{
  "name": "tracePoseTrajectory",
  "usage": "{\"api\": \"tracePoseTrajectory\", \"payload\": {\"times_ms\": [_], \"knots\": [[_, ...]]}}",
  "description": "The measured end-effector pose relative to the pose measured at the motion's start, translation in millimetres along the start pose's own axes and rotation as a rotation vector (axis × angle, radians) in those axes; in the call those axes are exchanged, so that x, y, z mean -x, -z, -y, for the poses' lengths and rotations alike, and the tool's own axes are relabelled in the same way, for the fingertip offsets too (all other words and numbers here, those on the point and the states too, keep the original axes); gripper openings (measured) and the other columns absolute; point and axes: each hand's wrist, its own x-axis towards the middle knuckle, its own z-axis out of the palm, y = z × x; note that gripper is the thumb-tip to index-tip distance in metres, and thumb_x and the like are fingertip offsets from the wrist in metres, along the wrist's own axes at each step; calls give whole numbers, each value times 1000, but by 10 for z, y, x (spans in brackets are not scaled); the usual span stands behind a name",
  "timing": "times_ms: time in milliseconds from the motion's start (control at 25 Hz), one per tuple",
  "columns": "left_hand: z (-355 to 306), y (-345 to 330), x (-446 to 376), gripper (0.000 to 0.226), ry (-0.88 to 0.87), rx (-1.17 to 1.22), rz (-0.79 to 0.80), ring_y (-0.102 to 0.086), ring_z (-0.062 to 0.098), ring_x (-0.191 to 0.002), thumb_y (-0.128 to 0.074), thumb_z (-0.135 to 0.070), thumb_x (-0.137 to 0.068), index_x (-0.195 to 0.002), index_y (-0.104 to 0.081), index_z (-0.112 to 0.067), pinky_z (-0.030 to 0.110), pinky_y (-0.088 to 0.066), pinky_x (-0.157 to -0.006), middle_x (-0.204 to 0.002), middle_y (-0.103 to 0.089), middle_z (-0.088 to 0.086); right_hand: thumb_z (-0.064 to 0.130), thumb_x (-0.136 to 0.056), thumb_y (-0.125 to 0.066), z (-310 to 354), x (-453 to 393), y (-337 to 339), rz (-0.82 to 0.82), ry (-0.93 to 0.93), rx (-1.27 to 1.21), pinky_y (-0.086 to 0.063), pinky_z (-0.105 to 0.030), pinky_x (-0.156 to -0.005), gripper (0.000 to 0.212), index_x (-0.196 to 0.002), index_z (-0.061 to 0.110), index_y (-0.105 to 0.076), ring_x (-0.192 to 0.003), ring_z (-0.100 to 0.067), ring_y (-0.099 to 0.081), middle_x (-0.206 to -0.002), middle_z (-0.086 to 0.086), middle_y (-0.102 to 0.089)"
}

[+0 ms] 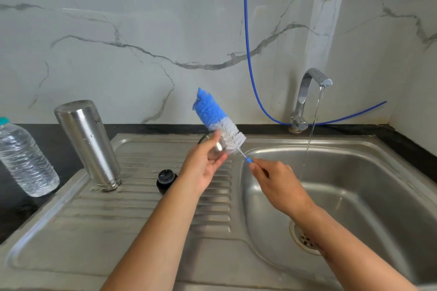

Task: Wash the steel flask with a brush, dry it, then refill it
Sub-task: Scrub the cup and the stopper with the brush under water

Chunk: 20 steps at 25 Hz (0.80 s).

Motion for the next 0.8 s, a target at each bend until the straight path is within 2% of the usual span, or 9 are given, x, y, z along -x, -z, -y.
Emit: {"api": "tracePoseTrajectory", "payload": {"times_ms": [40, 120, 200, 280, 360, 440, 520, 680, 800], "knots": [[-54, 43, -20, 24, -32, 67, -35, -71, 23, -96, -73, -31, -91, -109, -70, -16, 32, -57, -83, -109, -75, 7, 32, -106, -51, -24, 7, 41, 36, 20, 16, -30, -25, -51, 45, -64, 18, -42, -54, -15, -29, -50, 6, -33], [-207, 227, -126, 32, -117, 209, -132, -71, 25, -102, -72, -33, -91, -116, -67, -13, 38, -59, -90, -119, -72, 10, 36, -105, -53, -76, 31, 145, 131, 72, 60, -29, -24, -51, 50, -60, 21, -40, -54, -14, -27, -52, 6, -31], [-239, 308, -163, 32, -168, 254, -162, -70, 28, -112, -72, -29, -92, -120, -66, -13, 40, -58, -95, -127, -70, 13, 37, -105, -54, -106, 41, 200, 165, 121, 116, -29, -24, -52, 47, -62, 17, -47, -56, -14, -27, -55, 3, -31], [-91, 176, -93, 27, -112, 142, -66, -70, 26, -109, -70, -23, -95, -119, -67, -12, 37, -59, -91, -122, -72, 12, 34, -104, -55, -92, 22, 181, 45, 159, 123, -30, -28, -53, 39, -73, 12, -60, -58, -16, -26, -55, 1, -31], [-15, 11, -4, 23, -65, 62, 6, -71, 21, -99, -67, -22, -97, -117, -68, -12, 33, -58, -84, -106, -76, 5, 33, -104, -57, -66, 6, 180, -62, 151, 80, -32, -33, -54, 33, -83, 9, -67, -59, -16, -25, -56, 1, -31], [-100, 54, -35, 23, -116, 174, -25, -71, 21, -94, -67, -24, -96, -114, -67, -10, 33, -58, -81, -103, -74, 6, 35, -104, -56, -71, 14, 229, 37, 136, 75, -32, -30, -55, 36, -77, 12, -65, -58, -14, -26, -57, 1, -32], [-218, 192, -80, 25, -189, 315, -66, -71, 24, -98, -67, -23, -97, -117, -66, -9, 35, -58, -87, -112, -71, 11, 38, -104, -55, -80, 51, 260, 149, 135, 92, -31, -26, -54, 39, -72, 16, -60, -57, -12, -27, -60, -4, -35], [-138, 94, 18, 20, -118, 261, 0, -70, 24, -101, -67, -19, -97, -113, -67, -8, 38, -56, -96, -101, -74, 10, 34, -104, -56, -84, 0, 153, -58, 103, 23, -34, -26, -53, 29, -98, 13, -75, -56, -15, -30, -57, -3, -38], [-112, 34, 29, 28, -71, 201, -20, -70, 29, -101, -69, -19, -95, -118, -65, -4, 44, -57, -94, -98, -72, 12, 33, -104, -56, -116, -4, 117, -87, 37, -15, -42, -29, -59, 25, -104, 19, -76, -58, -23, -43, -61, -10, -52]]}}
